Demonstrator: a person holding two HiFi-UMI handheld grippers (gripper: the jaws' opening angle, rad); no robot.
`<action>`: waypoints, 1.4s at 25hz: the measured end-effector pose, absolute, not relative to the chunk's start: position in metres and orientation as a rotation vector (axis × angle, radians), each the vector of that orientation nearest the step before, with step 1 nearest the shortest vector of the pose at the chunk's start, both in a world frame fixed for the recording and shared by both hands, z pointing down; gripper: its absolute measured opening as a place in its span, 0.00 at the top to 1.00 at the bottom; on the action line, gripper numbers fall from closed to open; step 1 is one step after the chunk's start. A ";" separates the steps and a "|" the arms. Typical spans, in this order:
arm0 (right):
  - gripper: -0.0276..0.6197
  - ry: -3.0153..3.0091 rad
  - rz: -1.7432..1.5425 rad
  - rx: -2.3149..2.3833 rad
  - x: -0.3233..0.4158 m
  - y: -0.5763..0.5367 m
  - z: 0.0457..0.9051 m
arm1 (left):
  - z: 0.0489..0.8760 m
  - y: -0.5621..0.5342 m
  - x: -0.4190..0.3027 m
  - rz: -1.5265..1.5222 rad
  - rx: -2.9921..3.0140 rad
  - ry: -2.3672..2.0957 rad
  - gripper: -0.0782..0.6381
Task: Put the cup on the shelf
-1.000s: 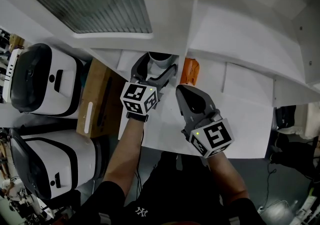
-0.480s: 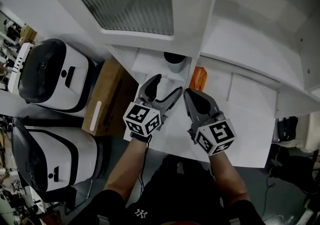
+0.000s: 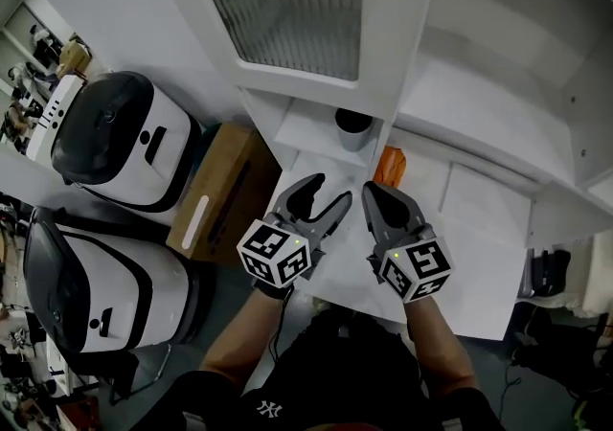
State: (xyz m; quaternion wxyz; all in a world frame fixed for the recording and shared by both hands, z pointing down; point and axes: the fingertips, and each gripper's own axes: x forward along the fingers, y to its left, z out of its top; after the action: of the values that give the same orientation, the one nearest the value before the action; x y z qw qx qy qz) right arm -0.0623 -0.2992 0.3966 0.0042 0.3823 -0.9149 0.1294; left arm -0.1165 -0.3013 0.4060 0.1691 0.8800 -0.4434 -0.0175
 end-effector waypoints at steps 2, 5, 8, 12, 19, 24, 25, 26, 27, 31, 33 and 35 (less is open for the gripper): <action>0.94 -2.876 0.405 1.188 -0.063 -0.294 0.393 | 0.400 -0.293 -0.116 -0.062 2.490 -1.261 0.54; 0.94 -2.892 0.397 1.167 -0.066 -0.288 0.386 | 0.387 -0.283 -0.114 -0.085 2.493 -1.266 0.63; 0.94 -2.913 0.366 1.147 -0.070 -0.282 0.374 | 0.373 -0.273 -0.115 -0.108 2.498 -1.286 0.70; 0.94 -2.943 0.319 1.119 -0.074 -0.276 0.358 | 0.359 -0.263 -0.128 -0.149 2.469 -1.357 0.85; 0.94 -2.967 0.276 1.056 -0.090 -0.268 0.344 | 0.337 -0.259 -0.138 -0.163 2.474 -1.394 0.89; 0.94 -2.993 0.250 1.056 -0.090 -0.267 0.328 | 0.326 -0.255 -0.133 -0.116 2.499 -1.411 0.89; 0.94 -2.996 0.251 1.056 -0.089 -0.266 0.327 | 0.324 -0.253 -0.132 -0.110 2.503 -1.415 0.89; 0.94 -2.996 0.254 1.054 -0.088 -0.265 0.327 | 0.323 -0.252 -0.131 -0.104 2.509 -1.422 0.89; 0.94 -2.993 0.259 1.052 -0.087 -0.265 0.328 | 0.322 -0.252 -0.131 -0.098 2.515 -1.430 0.89; 0.94 -2.974 0.251 1.059 -0.083 -0.267 0.330 | 0.320 -0.255 -0.131 -0.092 2.530 -1.451 0.89; 0.94 -2.971 0.234 1.069 -0.081 -0.266 0.328 | 0.320 -0.255 -0.133 -0.097 2.524 -1.456 0.89; 0.94 -2.967 0.228 1.074 -0.080 -0.265 0.327 | 0.321 -0.254 -0.134 -0.101 2.518 -1.460 0.89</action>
State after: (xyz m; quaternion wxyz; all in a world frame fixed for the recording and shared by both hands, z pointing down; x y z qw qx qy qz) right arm -0.0803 -0.2647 0.3269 -0.0110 0.3395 -0.9378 0.0719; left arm -0.1343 -0.2543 0.3214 0.1145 0.8589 -0.4979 -0.0344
